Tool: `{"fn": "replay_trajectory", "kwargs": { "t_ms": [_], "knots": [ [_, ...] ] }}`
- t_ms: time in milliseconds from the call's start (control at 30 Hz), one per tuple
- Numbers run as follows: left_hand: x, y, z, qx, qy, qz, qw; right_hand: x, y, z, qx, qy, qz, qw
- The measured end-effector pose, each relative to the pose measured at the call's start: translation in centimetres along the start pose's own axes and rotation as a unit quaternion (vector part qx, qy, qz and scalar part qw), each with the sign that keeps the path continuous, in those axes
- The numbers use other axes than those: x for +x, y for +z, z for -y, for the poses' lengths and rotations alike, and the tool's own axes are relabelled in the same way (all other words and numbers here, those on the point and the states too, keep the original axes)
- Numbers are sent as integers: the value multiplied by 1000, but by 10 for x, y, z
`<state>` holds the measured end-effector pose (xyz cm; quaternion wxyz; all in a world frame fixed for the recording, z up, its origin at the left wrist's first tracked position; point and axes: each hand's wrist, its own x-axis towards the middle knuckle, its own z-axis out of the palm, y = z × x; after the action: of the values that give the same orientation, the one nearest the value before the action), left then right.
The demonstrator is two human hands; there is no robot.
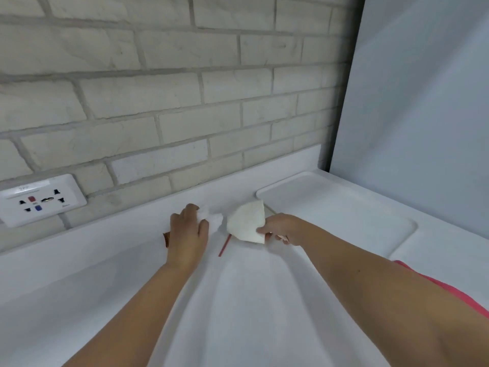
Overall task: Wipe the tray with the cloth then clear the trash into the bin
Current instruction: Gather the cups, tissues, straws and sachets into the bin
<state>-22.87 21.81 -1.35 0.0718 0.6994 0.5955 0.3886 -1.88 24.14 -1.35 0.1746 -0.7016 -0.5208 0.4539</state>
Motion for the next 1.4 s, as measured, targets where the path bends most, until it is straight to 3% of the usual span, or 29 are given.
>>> {"fn": "replay_trajectory", "kwargs": {
  "t_ms": [133, 333, 533, 833, 967, 1067, 1233, 1400],
  "knots": [
    [-22, 5, -48, -72, 33, 7, 997, -76, -30, -25, -60, -9, -18, 998],
    [-74, 27, -127, -160, 120, 62, 978, -204, -73, -65, -250, 24, -53, 967],
    [-136, 34, -190, -185, 181, 100, 961, -289, -100, -134, -261, 127, -30, 956],
    [-256, 62, -301, -278, 213, 188, 917, -359, -115, -237, -282, 213, 10, 935],
    [-319, 90, -323, -275, 239, 235, 901, -387, -108, -285, -335, 227, -14, 914],
    [-362, 111, -316, -228, 225, 268, 909, -393, -87, -332, -345, 218, -56, 911],
    [-427, 145, -275, -168, 127, 364, 907, -384, -30, -416, -323, 200, -125, 917],
    [-474, 155, -235, -165, 40, 467, 868, -372, 6, -464, -333, 179, -113, 919]
  ]
}}
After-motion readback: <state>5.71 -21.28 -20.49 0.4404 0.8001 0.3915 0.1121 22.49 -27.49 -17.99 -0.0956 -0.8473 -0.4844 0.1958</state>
